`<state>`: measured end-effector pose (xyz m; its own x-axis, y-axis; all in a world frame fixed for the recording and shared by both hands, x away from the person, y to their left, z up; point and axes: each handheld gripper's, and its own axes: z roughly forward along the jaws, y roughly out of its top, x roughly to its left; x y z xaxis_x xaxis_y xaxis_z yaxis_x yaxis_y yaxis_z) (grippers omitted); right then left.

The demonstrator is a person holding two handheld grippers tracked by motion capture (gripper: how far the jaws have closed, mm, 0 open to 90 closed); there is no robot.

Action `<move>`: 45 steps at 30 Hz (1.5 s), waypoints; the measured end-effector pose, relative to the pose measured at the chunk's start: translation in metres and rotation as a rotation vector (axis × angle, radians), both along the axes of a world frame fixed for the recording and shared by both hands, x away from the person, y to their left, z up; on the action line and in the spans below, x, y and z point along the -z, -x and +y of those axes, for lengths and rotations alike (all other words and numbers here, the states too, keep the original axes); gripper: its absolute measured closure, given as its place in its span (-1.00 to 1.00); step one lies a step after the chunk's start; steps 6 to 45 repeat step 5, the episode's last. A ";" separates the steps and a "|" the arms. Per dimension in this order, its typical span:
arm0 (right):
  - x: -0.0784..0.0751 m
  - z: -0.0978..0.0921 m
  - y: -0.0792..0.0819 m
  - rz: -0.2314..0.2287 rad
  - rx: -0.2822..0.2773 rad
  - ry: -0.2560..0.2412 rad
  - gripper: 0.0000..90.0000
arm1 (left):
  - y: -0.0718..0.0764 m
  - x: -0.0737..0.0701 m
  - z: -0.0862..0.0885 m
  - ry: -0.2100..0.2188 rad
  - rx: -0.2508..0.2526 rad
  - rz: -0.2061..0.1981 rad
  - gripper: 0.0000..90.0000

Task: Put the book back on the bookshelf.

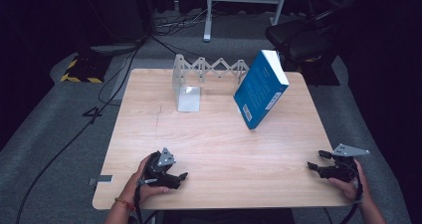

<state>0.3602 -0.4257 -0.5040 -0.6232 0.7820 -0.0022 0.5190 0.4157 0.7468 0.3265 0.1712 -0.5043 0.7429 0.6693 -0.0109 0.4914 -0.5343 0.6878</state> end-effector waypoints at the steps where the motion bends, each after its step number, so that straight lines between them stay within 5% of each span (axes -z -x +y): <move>1: 0.000 0.000 0.000 0.000 0.000 0.000 -0.45 | 0.000 0.000 0.000 0.000 0.000 0.000 -0.66; 45: 0.000 0.001 0.000 0.001 0.009 0.001 -0.45 | 0.000 0.000 0.000 0.000 0.000 -0.001 -0.66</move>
